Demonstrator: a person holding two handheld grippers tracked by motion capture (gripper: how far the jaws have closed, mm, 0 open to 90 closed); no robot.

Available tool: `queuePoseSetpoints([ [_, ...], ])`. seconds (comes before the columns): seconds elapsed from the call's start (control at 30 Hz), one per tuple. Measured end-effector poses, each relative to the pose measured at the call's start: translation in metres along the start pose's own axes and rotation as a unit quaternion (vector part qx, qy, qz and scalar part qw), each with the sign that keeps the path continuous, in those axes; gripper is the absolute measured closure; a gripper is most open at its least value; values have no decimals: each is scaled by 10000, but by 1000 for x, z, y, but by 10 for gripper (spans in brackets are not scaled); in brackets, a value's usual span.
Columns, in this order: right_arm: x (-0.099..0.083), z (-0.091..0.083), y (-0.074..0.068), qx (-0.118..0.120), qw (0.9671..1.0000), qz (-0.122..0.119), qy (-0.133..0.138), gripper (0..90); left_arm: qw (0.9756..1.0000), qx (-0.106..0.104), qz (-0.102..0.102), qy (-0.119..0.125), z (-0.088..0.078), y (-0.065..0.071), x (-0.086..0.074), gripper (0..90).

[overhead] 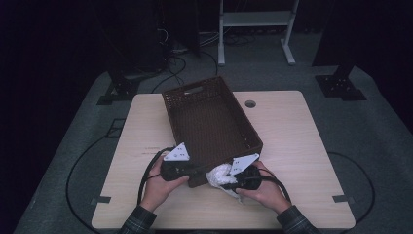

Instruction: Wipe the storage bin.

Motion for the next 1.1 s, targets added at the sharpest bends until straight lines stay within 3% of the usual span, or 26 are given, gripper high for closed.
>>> queuePoseSetpoints([
  [0.47, -11, 19, -4, 274, 9992, 51, -292, 743, 10000, 8, -2, -12, 0, 0, 0, 768],
  [0.7, -13, 18, -6, 313, 9990, 61, -305, 742, 10000, 10, -8, -13, 0, 0, 0, 768],
  [0.9, -9, 19, -9, 291, 9992, -27, -267, 742, 10000, 16, 23, -39, 0, 0, 0, 768],
  [1.1, 3, 15, -13, 245, 9996, -129, -18, 741, 10000, 12, -15, -21, 0, 0, 0, 773],
])
Point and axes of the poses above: each handheld gripper's, and its own axes: z roughly forward along the jaws, x roughly out of its top, y roughly to its right, the point moved 5 cm from there along z, roughly forward along the jaws, and after that the axes turned 10 degrees about -z, right-handed, at the moved point
